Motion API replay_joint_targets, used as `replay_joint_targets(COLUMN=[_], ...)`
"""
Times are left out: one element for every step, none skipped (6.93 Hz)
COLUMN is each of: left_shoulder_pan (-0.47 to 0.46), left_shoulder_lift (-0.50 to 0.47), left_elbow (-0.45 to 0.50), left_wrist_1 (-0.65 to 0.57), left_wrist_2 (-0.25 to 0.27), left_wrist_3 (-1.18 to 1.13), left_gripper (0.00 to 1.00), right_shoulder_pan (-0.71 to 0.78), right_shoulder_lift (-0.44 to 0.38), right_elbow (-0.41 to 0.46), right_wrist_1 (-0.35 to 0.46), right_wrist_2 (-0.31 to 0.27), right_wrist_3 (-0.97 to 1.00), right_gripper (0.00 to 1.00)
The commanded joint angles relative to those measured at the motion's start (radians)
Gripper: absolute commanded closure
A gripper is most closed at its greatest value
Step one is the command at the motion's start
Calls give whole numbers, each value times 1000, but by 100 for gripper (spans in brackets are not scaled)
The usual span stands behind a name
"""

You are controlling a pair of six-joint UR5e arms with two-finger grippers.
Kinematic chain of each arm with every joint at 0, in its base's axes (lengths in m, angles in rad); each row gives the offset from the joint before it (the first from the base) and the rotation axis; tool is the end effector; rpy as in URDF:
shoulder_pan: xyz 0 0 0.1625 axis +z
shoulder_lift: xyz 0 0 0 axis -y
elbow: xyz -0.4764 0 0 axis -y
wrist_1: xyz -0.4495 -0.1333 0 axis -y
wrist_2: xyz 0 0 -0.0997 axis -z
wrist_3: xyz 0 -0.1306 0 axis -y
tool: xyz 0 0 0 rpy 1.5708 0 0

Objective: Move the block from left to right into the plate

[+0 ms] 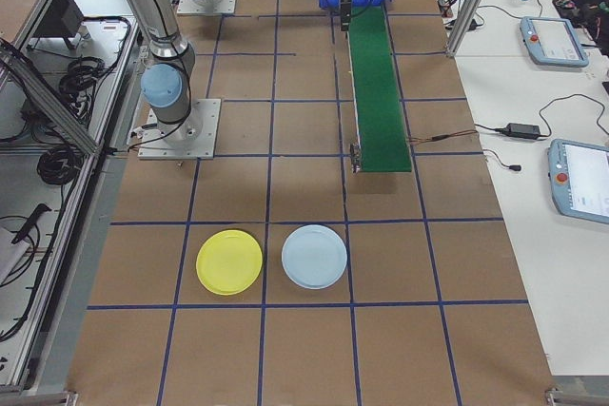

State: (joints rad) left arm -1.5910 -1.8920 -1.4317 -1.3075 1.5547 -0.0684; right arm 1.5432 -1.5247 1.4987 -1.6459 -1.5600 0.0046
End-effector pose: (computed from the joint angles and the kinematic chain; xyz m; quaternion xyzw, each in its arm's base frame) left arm -0.1496 -0.6996 0.4111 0.0237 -0.9989 0.0402 0.0098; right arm 0.1186 -0.5872 0.5302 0.0158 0.9986 -0.0506 0.0048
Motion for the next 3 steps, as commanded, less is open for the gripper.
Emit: replay_joint_targets(left_shoulder_pan=[-99, -112, -113], left_shoulder_lift=[-103, -149, -162], left_elbow=[5, 5, 2], left_wrist_1=[150, 209, 226], left_wrist_2=[-22, -24, -24], left_wrist_3=[-88, -76, -67], left_gripper=[72, 75, 74], right_shoulder_pan=[0, 0, 0], right_shoulder_lift=[0, 0, 0], right_elbow=[0, 0, 0], right_wrist_1=[0, 0, 0], right_wrist_2=[0, 0, 0], right_wrist_3=[0, 0, 0], right_gripper=[0, 0, 0])
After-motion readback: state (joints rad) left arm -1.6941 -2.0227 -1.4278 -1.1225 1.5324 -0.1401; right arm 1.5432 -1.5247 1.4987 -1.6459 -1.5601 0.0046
